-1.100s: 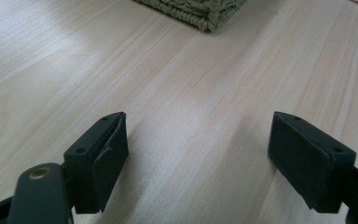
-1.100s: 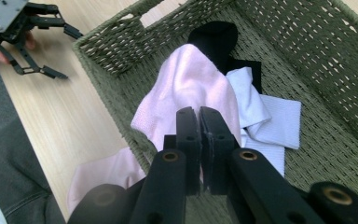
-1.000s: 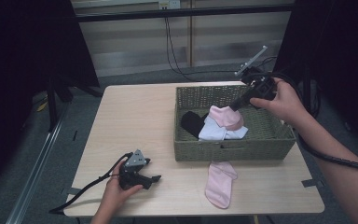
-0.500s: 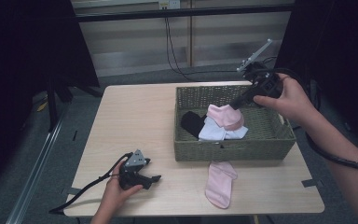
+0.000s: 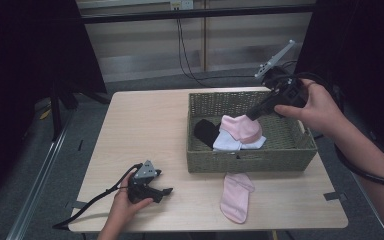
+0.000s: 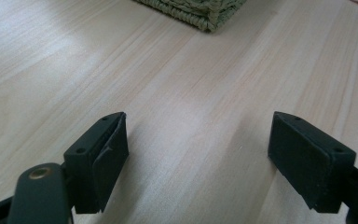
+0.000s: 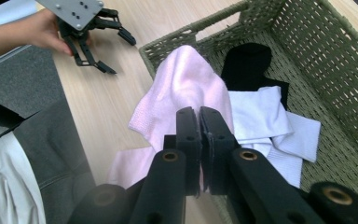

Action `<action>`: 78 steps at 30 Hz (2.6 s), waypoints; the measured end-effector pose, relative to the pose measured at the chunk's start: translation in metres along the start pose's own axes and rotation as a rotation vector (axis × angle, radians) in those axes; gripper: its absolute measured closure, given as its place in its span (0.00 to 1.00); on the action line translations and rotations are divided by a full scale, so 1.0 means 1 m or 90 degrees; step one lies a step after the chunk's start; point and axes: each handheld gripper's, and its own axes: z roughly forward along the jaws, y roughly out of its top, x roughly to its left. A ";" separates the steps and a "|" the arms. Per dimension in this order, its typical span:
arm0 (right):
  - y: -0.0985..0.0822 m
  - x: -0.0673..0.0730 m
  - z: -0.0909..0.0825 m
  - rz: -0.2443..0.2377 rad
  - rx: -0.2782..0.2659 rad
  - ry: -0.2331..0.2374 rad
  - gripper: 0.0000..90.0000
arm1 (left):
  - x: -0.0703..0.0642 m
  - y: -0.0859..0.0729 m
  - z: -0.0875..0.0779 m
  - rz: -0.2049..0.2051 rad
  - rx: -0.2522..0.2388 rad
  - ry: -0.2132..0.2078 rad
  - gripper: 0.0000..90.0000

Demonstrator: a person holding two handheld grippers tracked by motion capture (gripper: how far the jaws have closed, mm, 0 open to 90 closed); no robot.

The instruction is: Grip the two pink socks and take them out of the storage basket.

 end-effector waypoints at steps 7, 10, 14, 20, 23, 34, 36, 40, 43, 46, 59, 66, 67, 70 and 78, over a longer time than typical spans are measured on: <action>-0.001 0.015 -0.003 -0.025 0.000 0.007 0.96 | 0.000 0.000 0.000 0.000 -0.002 0.001 0.22; -0.002 0.023 -0.002 -0.035 0.000 0.015 0.96 | 0.000 0.000 0.000 0.000 -0.001 0.001 0.22; -0.002 0.027 -0.001 -0.040 0.001 0.019 0.96 | 0.000 0.000 0.000 0.000 -0.002 0.001 0.22; -0.004 0.035 -0.002 -0.052 -0.003 0.030 0.96 | 0.000 0.000 0.000 0.000 -0.002 0.001 0.22; -0.005 0.037 -0.001 -0.054 -0.006 0.031 0.96 | 0.000 0.000 0.000 -0.001 -0.002 0.000 0.22; -0.010 0.051 0.003 -0.075 -0.003 0.068 0.96 | 0.000 0.000 0.000 0.001 -0.002 0.000 0.22; -0.011 0.053 0.006 -0.077 0.004 0.073 0.96 | 0.000 0.000 0.000 0.001 -0.002 0.000 0.22; -0.014 0.055 0.014 -0.082 0.015 0.085 0.93 | 0.000 0.000 0.000 0.001 -0.002 0.000 0.22; -0.015 0.055 0.019 -0.073 0.015 0.097 0.86 | 0.000 0.000 0.000 0.001 -0.002 0.000 0.22; -0.018 0.053 0.025 -0.065 0.021 0.105 0.75 | 0.000 0.000 0.000 0.001 -0.002 0.000 0.22; -0.036 0.045 0.037 -0.048 0.035 0.091 0.64 | 0.000 0.000 0.000 0.002 0.001 -0.002 0.22; -0.048 0.037 0.042 -0.039 0.028 0.083 0.60 | 0.000 0.000 0.000 0.002 0.000 -0.002 0.22; -0.050 0.036 0.042 -0.037 0.027 0.080 0.59 | 0.000 0.000 0.000 0.002 0.000 -0.002 0.22; -0.057 0.034 0.044 -0.036 0.030 0.073 0.57 | 0.001 0.000 0.000 0.003 0.000 -0.002 0.22; -0.073 0.027 0.049 -0.025 0.024 0.065 0.50 | 0.001 0.000 0.000 0.003 0.000 -0.002 0.22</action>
